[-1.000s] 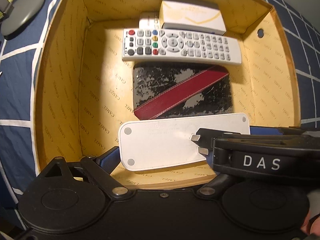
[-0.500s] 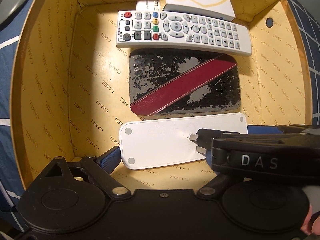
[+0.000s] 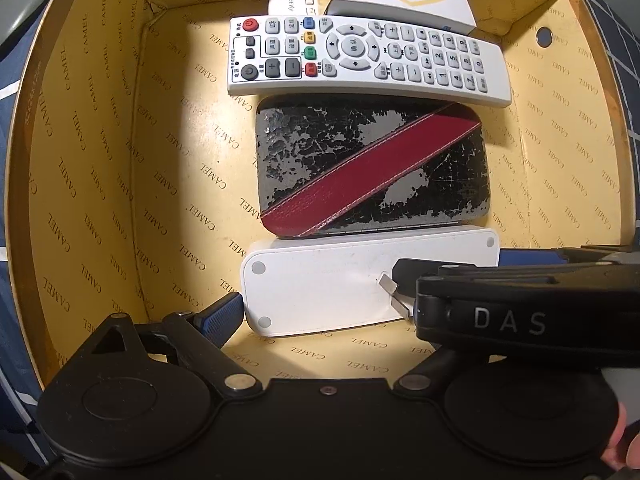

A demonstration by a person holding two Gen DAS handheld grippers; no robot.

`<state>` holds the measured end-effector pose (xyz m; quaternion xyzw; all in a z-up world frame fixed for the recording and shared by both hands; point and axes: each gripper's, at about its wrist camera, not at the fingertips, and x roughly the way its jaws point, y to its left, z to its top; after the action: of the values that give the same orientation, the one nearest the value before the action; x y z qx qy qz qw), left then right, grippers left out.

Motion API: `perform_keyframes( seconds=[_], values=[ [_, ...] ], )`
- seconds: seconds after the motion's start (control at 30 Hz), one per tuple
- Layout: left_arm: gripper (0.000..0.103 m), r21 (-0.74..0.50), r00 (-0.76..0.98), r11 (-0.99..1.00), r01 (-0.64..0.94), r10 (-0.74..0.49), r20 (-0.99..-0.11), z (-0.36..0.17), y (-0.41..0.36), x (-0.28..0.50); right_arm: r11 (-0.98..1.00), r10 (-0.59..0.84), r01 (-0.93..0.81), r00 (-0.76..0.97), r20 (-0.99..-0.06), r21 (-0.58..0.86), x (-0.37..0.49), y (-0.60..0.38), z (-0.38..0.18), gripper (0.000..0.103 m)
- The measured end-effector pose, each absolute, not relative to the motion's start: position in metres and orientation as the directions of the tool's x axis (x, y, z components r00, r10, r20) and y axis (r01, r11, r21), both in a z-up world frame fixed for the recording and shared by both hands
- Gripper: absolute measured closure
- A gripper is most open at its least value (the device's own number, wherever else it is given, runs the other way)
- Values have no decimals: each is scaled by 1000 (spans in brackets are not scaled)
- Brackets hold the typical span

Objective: Organize objects
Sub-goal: 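Lower the plate beside the phone case and open both grippers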

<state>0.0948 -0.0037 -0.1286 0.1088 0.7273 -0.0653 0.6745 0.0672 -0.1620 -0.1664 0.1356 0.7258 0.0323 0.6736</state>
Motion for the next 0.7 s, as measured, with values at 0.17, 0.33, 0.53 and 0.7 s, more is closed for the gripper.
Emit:
perform_keyframes(
  seconds=[0.17,0.33,0.53,0.7],
  values=[
    [10,63,-55,965,256,80,-995,-125,-3,93,964,232,147,-43,-972,223,66,-162,-163,23],
    [9,75,-35,957,281,89,-995,-114,-1,93,964,231,142,-22,-973,226,64,-165,-155,22],
    [8,85,15,949,302,84,-996,-94,-5,91,957,229,170,48,-972,234,62,-166,-134,22],
    [7,91,76,947,309,71,-995,-71,-8,92,954,239,154,128,-963,257,64,-166,-107,22]
  ],
)
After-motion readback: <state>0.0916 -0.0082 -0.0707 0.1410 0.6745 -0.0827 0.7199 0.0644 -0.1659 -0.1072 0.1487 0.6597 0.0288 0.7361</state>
